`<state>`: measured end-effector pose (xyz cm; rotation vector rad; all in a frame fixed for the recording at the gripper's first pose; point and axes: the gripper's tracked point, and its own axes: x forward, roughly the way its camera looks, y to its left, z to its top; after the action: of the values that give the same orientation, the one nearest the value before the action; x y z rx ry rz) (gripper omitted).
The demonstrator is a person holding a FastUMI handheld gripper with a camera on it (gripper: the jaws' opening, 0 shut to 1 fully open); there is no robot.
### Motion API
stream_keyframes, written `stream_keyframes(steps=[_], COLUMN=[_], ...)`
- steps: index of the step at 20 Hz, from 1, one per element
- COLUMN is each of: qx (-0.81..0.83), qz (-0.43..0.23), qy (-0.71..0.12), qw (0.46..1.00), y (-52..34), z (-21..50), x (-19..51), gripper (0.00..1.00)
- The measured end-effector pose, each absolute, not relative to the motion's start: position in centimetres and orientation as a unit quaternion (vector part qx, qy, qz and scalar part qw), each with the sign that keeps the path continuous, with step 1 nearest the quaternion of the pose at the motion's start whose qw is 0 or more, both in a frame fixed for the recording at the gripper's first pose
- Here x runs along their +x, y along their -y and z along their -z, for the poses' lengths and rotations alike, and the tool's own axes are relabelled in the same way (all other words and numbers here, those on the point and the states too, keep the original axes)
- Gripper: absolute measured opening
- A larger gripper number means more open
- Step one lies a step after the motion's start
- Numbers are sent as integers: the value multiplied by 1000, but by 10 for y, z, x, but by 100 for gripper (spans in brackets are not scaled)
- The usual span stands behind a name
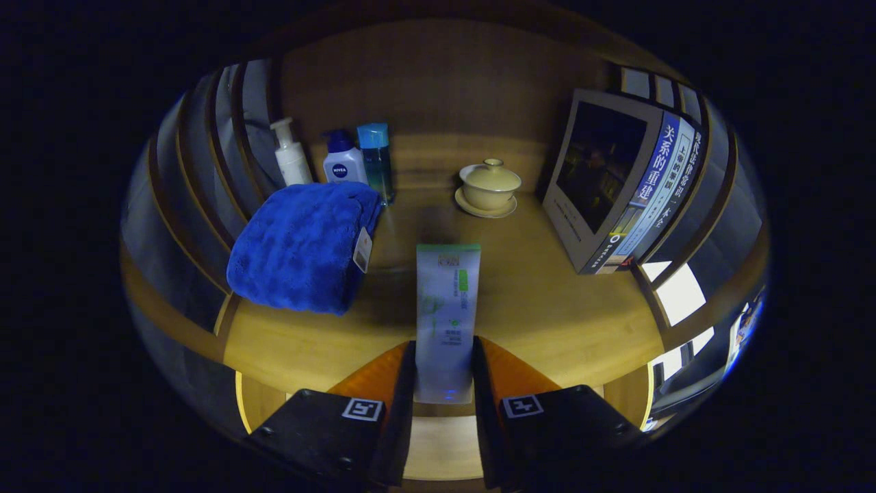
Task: Pull open the drawer, take out the items inside it, and place them on the countertop above the cabinet.
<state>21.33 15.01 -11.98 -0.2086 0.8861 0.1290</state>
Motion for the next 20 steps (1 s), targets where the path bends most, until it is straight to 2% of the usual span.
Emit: stream_keyframes(steps=[5,8,18,20], qx=[-112,-107,-103,-100], qz=[-60,-71,-79,-86], qy=[-395,-386,-310,-299], qw=[910,914,942,945], y=[-139,-136,-116,-114], z=[104,93,46,38], x=[215,201,142,129], gripper=[56,74,99,99])
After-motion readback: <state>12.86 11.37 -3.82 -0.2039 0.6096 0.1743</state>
